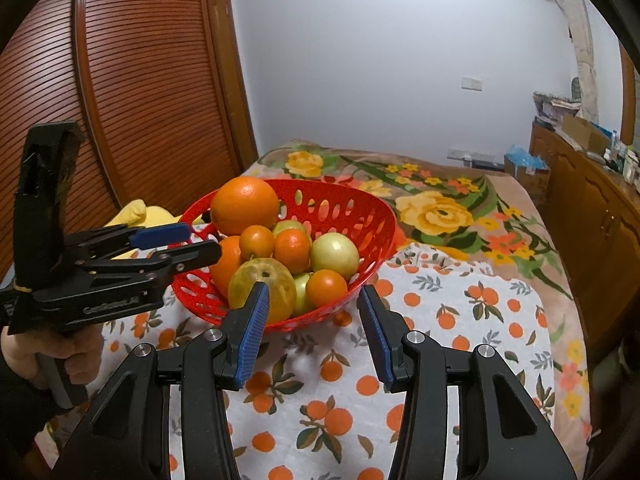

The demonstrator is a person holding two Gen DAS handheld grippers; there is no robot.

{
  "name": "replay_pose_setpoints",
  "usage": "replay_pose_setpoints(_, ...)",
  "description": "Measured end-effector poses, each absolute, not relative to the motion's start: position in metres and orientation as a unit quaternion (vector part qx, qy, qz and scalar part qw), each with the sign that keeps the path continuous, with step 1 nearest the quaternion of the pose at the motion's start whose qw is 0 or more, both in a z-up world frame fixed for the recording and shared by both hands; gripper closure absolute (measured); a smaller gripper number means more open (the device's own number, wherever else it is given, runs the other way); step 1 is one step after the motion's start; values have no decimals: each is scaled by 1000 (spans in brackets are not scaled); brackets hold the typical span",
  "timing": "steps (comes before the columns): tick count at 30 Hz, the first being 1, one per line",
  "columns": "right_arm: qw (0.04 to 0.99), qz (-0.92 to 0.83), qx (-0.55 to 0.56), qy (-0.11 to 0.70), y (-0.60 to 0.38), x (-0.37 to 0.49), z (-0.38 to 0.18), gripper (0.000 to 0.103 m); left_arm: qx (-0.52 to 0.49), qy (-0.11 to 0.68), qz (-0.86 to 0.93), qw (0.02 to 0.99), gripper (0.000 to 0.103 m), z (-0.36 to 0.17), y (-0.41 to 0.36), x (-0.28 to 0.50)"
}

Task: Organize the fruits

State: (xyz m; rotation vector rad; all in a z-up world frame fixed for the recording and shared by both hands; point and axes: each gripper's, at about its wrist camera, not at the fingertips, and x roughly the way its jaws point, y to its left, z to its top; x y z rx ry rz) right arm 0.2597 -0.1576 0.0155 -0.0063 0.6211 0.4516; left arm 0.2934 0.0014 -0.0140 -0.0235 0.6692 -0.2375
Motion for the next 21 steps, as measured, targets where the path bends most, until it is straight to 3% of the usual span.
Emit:
replay_pose_setpoints(11,931,220,-5,291,-149,243,16,54,-15,321,-114,940,45,-22,13,257)
replay_pose_setpoints(14,933,218,-7,287,-146,238,16,53,-15,314,-123,941,36,-16,14,247)
replay_pose_setpoints(16,934,217,-6,285,-145,236,15,43,-12,305,-121,945,34,-12,14,240)
replay_pose_setpoints(21,936,211,-3,282,-144,230,16,41,0,291,-113,950,27,0,12,225)
